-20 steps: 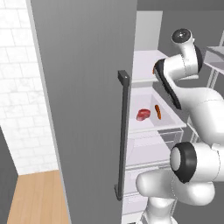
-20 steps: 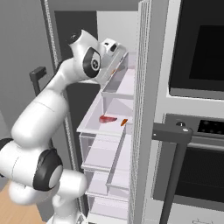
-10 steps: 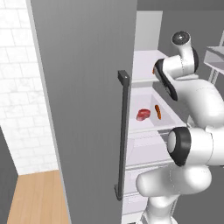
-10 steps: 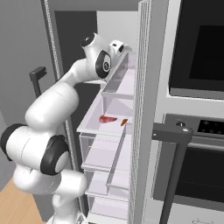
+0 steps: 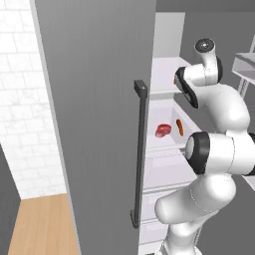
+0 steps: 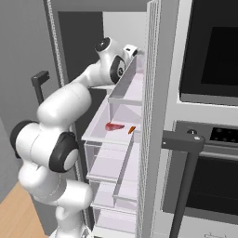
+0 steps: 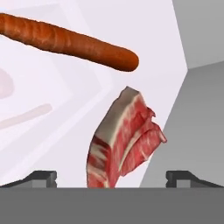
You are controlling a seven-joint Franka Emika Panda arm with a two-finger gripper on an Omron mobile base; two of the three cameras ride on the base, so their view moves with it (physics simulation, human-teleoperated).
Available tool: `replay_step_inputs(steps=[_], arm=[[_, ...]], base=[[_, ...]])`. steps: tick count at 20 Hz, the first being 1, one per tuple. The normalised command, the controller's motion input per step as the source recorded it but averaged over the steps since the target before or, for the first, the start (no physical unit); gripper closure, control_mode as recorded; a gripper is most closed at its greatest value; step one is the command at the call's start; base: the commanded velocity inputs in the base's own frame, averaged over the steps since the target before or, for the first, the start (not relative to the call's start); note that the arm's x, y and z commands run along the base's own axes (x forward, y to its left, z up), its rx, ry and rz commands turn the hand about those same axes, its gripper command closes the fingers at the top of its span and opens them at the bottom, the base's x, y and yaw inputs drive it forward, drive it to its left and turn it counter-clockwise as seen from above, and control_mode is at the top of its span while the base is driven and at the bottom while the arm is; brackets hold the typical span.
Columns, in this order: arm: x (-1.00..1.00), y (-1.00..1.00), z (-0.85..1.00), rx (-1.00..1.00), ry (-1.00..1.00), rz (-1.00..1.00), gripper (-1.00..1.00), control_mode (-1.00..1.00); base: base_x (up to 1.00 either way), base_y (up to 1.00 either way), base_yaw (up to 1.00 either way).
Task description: Place one carrot and one steak in each tupperware on the nearby counter, to pack two identical lunches.
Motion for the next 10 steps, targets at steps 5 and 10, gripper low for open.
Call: replay_step_inputs(steps=[5, 10], arm=[[0.37, -0.01, -0.15, 0.0, 0.0, 0.0, -1.0, -1.0], [0.32, -0.09, -0.22, 0.0, 0.0, 0.0, -1.0, -1.0]], base=[[0.0, 0.0, 0.0], [0.0, 0.0, 0.0]])
